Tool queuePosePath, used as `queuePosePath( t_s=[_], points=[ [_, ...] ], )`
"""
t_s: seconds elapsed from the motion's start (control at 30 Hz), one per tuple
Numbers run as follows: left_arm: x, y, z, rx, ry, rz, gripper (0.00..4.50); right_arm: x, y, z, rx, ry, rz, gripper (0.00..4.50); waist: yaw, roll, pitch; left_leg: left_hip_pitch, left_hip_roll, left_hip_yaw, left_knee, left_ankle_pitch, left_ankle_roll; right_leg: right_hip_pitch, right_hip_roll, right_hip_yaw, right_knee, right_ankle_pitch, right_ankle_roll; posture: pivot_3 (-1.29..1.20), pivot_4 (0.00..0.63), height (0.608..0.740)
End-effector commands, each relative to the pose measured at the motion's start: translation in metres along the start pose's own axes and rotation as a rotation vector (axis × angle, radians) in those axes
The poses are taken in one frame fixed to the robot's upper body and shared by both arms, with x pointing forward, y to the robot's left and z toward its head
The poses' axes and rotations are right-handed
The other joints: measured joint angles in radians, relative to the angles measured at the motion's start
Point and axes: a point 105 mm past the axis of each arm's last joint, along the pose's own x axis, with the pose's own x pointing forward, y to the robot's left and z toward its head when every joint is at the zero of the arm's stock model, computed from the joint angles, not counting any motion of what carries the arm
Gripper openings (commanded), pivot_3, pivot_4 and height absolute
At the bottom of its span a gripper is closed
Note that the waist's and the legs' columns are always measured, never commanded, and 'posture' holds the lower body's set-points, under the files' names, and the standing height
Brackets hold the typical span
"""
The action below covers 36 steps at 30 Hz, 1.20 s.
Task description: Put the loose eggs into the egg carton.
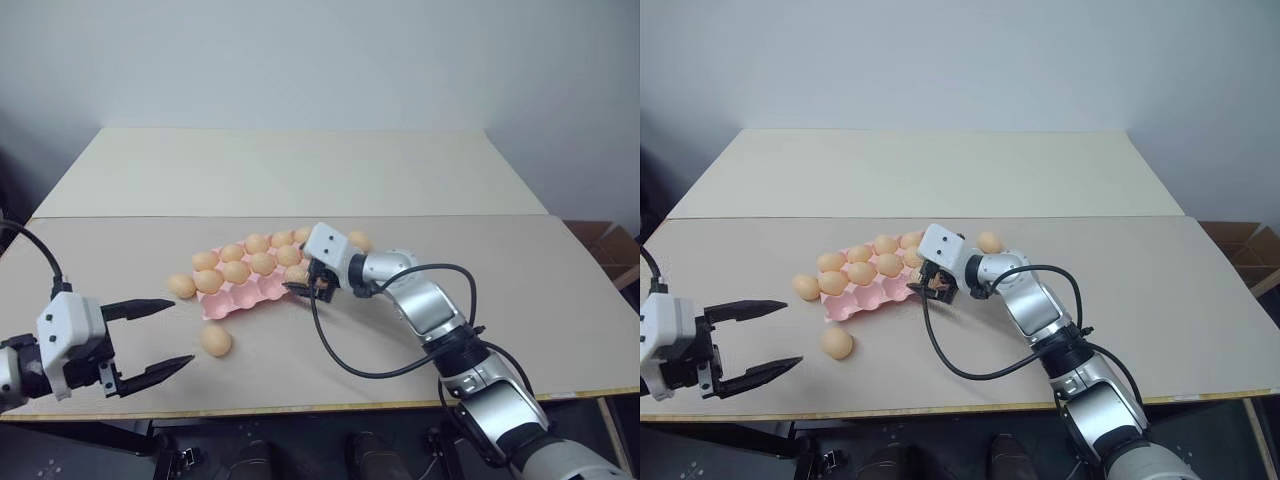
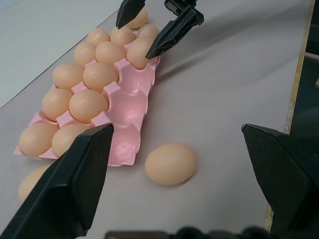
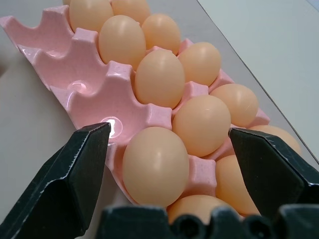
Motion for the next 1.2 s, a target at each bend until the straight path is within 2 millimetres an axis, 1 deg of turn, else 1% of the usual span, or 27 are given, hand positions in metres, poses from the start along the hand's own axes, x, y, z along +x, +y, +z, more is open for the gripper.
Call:
queuePosePath(
  t_s=[0.03, 0.17, 0.3, 0.4, 0.5, 0.63, 1.03, 1.1, 1.2],
  points=[
    [0.003, 0.002, 0.009, 0.037, -0.041, -0.007, 4.50, -0.017, -0.009, 0.013, -0.065, -0.033, -0.033, 4.47, 0.004, 0.000, 0.000, 0.000, 0.000, 0.000, 0.000, 0.000, 0.000, 0.000, 0.000, 0.000, 0.000, 0.000, 0.000, 0.00, 0.150, 0.740],
    [0.008, 0.001, 0.017, 0.028, -0.109, -0.035, 4.50, -0.057, -0.019, 0.010, -0.044, -0.015, -0.057, 4.47, 0.011, 0.000, 0.000, -0.001, -0.001, 0.000, 0.000, 0.000, 0.000, 0.000, -0.001, 0.000, -0.001, -0.001, 0.001, 0.00, 0.150, 0.740],
    [0.012, 0.002, 0.018, 0.027, -0.134, -0.055, 4.50, -0.108, -0.027, 0.000, -0.045, 0.043, -0.065, 4.47, 0.023, 0.000, 0.000, -0.001, -0.001, 0.000, 0.000, 0.000, 0.000, 0.000, -0.001, 0.000, -0.002, -0.002, 0.003, 0.00, 0.150, 0.740],
    [0.013, 0.004, 0.021, 0.036, -0.149, -0.064, 4.50, -0.137, -0.023, -0.015, -0.027, 0.095, -0.062, 4.47, 0.029, 0.000, 0.000, 0.000, -0.001, 0.000, 0.000, 0.000, 0.000, 0.000, -0.001, 0.000, -0.001, -0.004, 0.005, 0.00, 0.150, 0.740],
    [0.013, 0.004, 0.026, 0.043, -0.169, -0.070, 4.50, -0.158, -0.017, -0.024, -0.003, 0.130, -0.056, 4.47, 0.028, 0.000, 0.000, 0.001, 0.000, 0.000, -0.001, 0.000, 0.000, 0.001, -0.001, 0.000, -0.001, -0.004, 0.006, 0.00, 0.150, 0.740],
    [0.013, 0.002, 0.028, 0.042, -0.185, -0.066, 4.50, -0.170, -0.012, -0.026, 0.000, 0.154, -0.045, 4.47, 0.021, 0.000, 0.000, 0.002, -0.001, 0.001, -0.001, 0.000, 0.000, 0.001, 0.000, 0.002, -0.001, -0.004, 0.006, 0.00, 0.150, 0.740],
    [0.016, 0.003, 0.029, 0.057, -0.202, -0.046, 4.50, -0.174, -0.015, -0.026, -0.009, 0.170, -0.054, 4.47, 0.029, 0.000, 0.000, 0.001, -0.001, 0.000, -0.001, 0.000, 0.000, 0.001, -0.001, 0.001, -0.002, -0.004, 0.006, 0.00, 0.150, 0.740],
    [0.018, 0.002, 0.031, 0.064, -0.212, -0.044, 4.50, -0.172, -0.021, -0.028, -0.010, 0.176, -0.083, 4.47, 0.029, 0.000, 0.000, 0.001, -0.001, 0.000, -0.001, 0.000, 0.000, 0.001, -0.001, 0.001, -0.002, -0.004, 0.006, 0.00, 0.150, 0.740],
    [0.022, 0.000, 0.034, 0.068, -0.234, -0.044, 4.50, -0.168, -0.043, -0.030, -0.007, 0.183, -0.186, 4.47, 0.025, 0.000, 0.000, 0.001, -0.001, 0.000, 0.000, 0.000, 0.000, 0.001, -0.001, 0.002, -0.002, -0.004, 0.006, 0.00, 0.150, 0.740]
  ],
)
